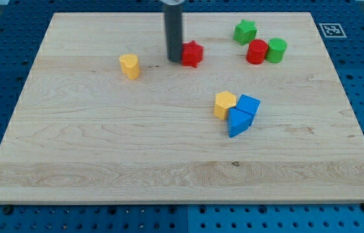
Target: Push the yellow heart to the center
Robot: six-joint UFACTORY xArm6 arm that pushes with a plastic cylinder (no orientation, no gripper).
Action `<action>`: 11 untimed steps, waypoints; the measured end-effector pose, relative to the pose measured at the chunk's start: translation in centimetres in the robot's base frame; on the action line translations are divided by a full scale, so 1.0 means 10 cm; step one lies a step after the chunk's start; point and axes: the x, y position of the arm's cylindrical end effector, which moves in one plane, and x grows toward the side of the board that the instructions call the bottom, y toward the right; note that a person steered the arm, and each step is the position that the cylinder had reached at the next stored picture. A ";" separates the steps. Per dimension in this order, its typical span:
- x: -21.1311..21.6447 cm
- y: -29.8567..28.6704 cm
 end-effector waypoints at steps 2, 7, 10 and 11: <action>0.00 0.99; 0.16 -2.31; 0.28 -1.25; 0.29 -0.77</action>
